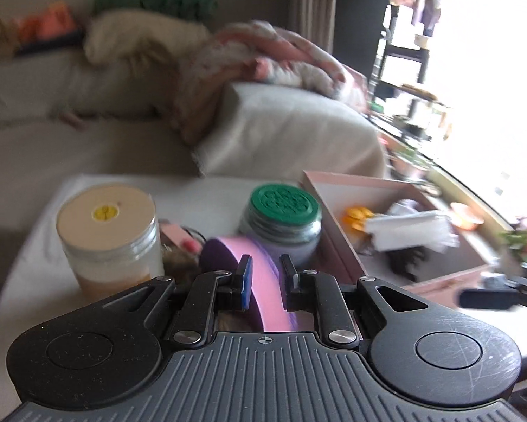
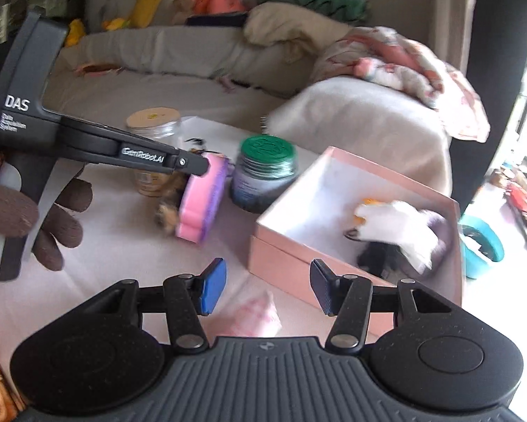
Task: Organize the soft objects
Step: 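Grasp the pink-and-purple sponge with the left gripper, then grasp the pink checkered cloth with the right gripper while the left gripper holds the sponge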
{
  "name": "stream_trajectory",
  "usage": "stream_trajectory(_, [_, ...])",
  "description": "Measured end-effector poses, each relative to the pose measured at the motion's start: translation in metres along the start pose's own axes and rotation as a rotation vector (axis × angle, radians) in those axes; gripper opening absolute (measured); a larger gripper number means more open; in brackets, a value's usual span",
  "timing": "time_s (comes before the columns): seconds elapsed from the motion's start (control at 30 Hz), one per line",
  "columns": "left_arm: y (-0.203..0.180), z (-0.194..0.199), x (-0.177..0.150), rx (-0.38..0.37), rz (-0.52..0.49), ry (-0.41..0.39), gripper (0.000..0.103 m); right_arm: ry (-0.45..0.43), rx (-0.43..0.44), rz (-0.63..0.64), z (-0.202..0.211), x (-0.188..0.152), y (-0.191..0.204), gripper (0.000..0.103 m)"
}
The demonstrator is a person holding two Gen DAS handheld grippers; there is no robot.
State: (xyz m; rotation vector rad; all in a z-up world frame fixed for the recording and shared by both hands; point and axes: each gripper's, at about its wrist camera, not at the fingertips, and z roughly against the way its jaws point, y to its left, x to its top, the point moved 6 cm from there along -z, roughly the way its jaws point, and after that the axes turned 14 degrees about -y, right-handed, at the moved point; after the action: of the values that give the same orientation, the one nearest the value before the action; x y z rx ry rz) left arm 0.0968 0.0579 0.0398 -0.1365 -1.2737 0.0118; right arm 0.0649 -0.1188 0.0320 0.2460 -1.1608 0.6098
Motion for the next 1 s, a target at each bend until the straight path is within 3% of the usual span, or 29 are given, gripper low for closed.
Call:
stream_trajectory(0.17, [-0.022, -0.005, 0.0, 0.138, -0.174, -0.065, 0.021, -0.062, -0.089, -0.033, 0.01, -0.024, -0.015, 0.053])
stream_trajectory(0.27, [-0.03, -0.015, -0.008, 0.135, -0.199, -0.006, 0.023, -0.087, -0.132, -0.029, 0.014, -0.038, -0.017, 0.053])
stream_trajectory(0.37, [-0.037, -0.014, -0.013, 0.123, -0.253, -0.014, 0.037, -0.107, -0.142, -0.02, 0.018, -0.046, -0.016, 0.053])
stream_trajectory(0.43, [-0.036, -0.011, -0.015, 0.098, -0.241, -0.009, 0.047, -0.125, -0.123, -0.032, 0.023, -0.048, -0.017, 0.053])
stream_trajectory(0.53, [-0.03, -0.004, -0.017, 0.09, -0.233, -0.011, 0.047, -0.147, -0.087, -0.072, 0.029, -0.046, -0.018, 0.055])
stream_trajectory(0.8, [0.002, -0.002, -0.02, 0.18, -0.169, 0.027, 0.047, -0.147, -0.066, -0.054, 0.028, -0.041, -0.004, 0.057])
stream_trajectory(1.0, [0.013, 0.007, -0.017, 0.193, -0.096, -0.025, 0.047, -0.132, -0.074, -0.06, 0.025, -0.042, -0.002, 0.057])
